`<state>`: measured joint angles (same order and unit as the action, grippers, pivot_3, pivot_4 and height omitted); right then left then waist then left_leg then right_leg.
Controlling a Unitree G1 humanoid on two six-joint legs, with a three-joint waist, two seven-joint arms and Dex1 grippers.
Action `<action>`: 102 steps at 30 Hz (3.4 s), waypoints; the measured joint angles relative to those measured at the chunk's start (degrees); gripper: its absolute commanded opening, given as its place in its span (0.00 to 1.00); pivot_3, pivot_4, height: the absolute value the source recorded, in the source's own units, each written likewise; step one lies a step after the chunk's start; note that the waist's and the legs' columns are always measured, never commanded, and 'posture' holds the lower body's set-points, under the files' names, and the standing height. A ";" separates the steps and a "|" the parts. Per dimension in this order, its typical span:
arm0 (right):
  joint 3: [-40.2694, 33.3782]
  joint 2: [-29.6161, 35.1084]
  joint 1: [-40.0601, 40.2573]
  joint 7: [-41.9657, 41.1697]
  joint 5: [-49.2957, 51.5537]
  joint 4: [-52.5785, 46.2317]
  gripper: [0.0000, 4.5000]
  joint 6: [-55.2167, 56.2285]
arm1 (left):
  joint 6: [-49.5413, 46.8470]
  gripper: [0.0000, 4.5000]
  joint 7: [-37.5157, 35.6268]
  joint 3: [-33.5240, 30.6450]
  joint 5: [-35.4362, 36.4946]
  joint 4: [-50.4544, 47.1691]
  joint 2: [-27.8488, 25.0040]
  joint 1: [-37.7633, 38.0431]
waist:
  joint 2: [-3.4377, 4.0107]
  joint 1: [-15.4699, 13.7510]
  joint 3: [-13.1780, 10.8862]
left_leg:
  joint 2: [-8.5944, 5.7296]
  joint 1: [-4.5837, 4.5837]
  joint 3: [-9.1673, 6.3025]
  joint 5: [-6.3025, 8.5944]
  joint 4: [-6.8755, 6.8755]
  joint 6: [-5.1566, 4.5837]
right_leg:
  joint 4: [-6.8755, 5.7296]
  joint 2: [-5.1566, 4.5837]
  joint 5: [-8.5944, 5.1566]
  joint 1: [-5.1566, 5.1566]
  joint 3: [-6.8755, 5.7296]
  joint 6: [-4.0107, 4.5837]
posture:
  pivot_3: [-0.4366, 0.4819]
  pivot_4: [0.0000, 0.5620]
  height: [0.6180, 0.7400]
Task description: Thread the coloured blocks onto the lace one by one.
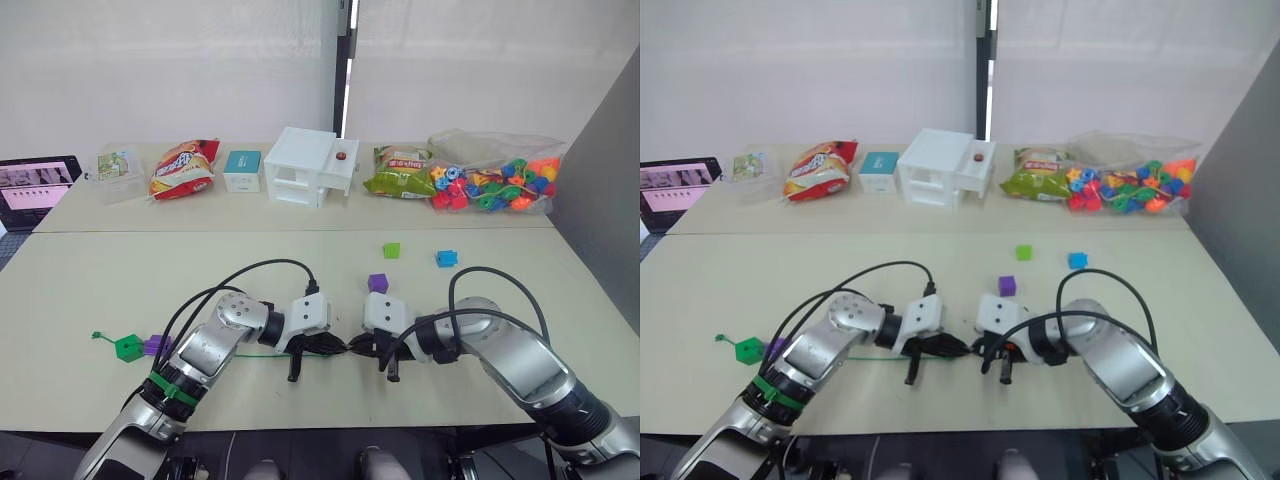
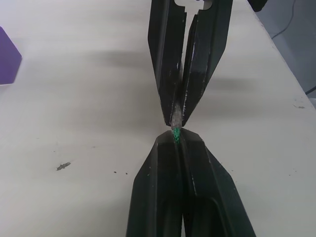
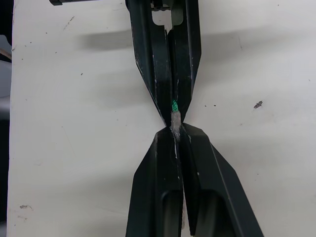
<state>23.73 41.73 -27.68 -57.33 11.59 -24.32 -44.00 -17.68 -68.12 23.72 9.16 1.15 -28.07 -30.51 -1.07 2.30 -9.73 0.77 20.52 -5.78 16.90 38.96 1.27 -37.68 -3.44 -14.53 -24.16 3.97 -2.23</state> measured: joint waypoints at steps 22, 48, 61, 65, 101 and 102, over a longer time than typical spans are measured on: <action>0.08 0.97 3.99 1.22 -0.36 0.90 0.90 2.61 | -1.22 0.00 -1.80 -1.10 0.04 -0.22 -1.21 -0.09 | 0.00 -0.01 0.00 | 0.00 0.00 0.00 0.00 0.00 0.00 | 0.01 0.00 0.00 0.01 0.00 0.00 | 0.48 0.27 1.00; -4.40 -2.06 9.59 2.50 -0.15 7.51 0.02 13.81 | -1.40 0.00 -3.45 -2.31 0.70 -0.93 -1.75 -0.06 | -0.01 0.01 0.00 | 0.00 -0.03 0.00 0.00 0.00 0.00 | 0.00 0.00 0.00 0.04 0.01 0.00 | 0.48 0.27 1.00; -3.53 5.22 4.68 0.28 -1.80 1.84 0.00 5.16 | -6.01 0.41 -3.10 -2.46 1.87 -2.11 -3.49 -0.61 | 0.00 -0.10 0.00 | 0.00 0.00 0.00 0.00 0.01 0.00 | 0.01 0.00 0.00 0.02 0.00 0.00 | 0.48 0.27 1.00; -1.86 5.90 2.51 0.12 -2.05 -1.25 0.00 0.01 | -5.33 0.56 -1.18 -2.45 1.11 -2.93 -2.47 -1.81 | 0.00 -0.11 0.00 | 0.00 0.00 0.00 0.00 0.01 0.00 | 0.02 0.00 0.00 0.02 0.00 0.00 | 0.48 0.27 1.00; 0.21 8.81 -0.32 0.57 -1.80 -6.37 0.00 -10.20 | -2.54 0.56 5.20 2.24 -3.81 0.00 5.96 -2.64 | -0.01 -0.26 0.00 | 0.00 0.01 0.00 0.00 0.01 0.00 | 0.04 0.00 0.00 0.02 0.00 0.00 | 0.48 0.27 1.00; 0.21 8.81 -0.32 0.58 -1.80 -6.40 0.00 -10.22 | -2.55 0.56 5.21 2.23 -3.80 0.00 5.99 -2.69 | 0.00 -0.24 0.00 | -0.01 0.01 0.00 0.00 0.01 0.00 | 0.03 0.00 0.00 0.02 0.00 0.00 | 0.48 0.27 1.00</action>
<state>23.94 50.54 -28.00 -56.75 9.79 -30.73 -54.22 -20.23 -62.91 25.95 5.35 1.15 -22.08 -33.20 -1.08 2.06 -9.73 0.77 20.53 -5.78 16.90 38.97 1.26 -37.65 -3.44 -14.53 -24.14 3.97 -2.23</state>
